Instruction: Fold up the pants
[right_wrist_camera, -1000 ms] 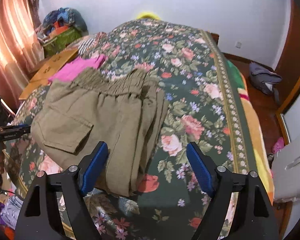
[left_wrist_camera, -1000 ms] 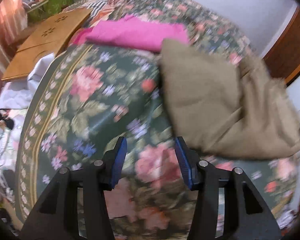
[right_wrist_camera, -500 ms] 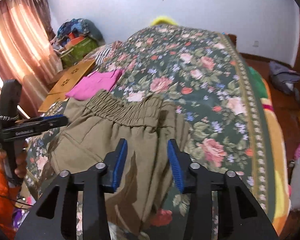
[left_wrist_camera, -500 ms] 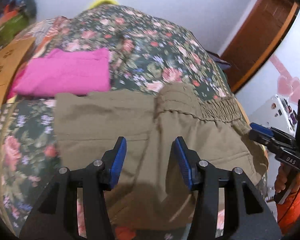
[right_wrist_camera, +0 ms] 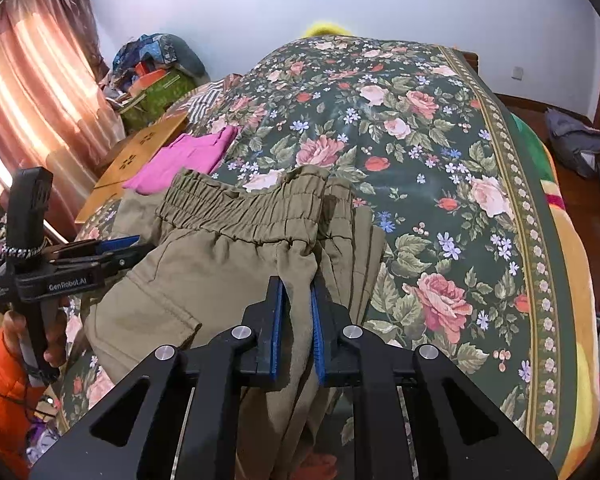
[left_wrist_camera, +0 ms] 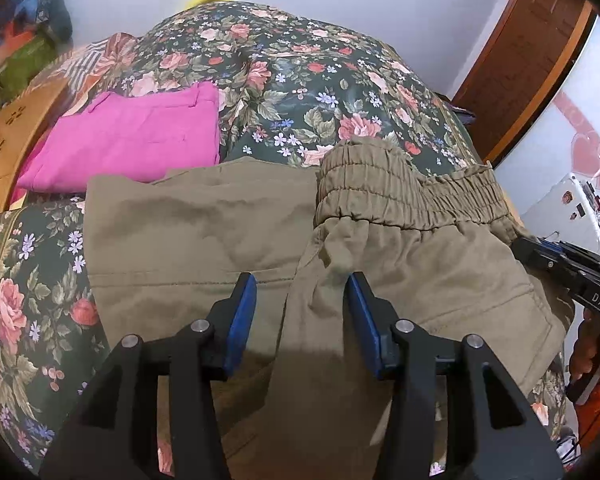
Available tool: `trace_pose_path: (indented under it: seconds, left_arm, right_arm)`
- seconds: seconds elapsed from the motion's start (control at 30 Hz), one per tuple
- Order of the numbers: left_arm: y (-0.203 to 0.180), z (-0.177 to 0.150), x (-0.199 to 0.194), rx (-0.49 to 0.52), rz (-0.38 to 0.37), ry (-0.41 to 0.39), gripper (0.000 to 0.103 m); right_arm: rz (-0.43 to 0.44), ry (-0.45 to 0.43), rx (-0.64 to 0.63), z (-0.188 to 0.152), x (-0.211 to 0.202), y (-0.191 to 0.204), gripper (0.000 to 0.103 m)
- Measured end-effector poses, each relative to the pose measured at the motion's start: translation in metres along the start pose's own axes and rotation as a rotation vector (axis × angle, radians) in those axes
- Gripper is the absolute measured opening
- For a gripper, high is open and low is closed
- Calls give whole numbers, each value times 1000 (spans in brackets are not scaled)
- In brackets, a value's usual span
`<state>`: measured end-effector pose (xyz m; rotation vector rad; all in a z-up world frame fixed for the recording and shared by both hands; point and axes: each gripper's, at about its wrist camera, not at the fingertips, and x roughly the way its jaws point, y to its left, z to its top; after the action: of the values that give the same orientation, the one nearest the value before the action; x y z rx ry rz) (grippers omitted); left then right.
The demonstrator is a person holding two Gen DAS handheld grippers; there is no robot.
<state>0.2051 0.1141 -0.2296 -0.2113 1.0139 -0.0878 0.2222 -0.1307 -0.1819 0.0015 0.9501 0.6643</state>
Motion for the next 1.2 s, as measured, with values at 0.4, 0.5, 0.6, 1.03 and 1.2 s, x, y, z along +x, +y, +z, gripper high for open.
trace_pose_path:
  seconds: [0.4, 0.5, 0.6, 1.03, 1.2]
  left_arm:
    - [36, -20, -59, -106, 77, -32, 72]
    - [49, -36, -62, -176, 36, -3, 73]
    - [55, -52, -57, -235, -23, 34, 73]
    - [62, -78, -41, -416, -155, 68, 86]
    - [56, -68, -36, -399, -178, 65, 88]
  right_arm:
    - [-61, -37, -3, 2, -45, -2, 43]
    - [-69, -41, -6, -1, -49, 1, 52]
    - [-71, -34, -8, -4, -46, 4, 57]
    - [-40, 62, 54, -21, -14, -10, 65]
    - [-25, 54, 60, -13, -19, -10, 65]
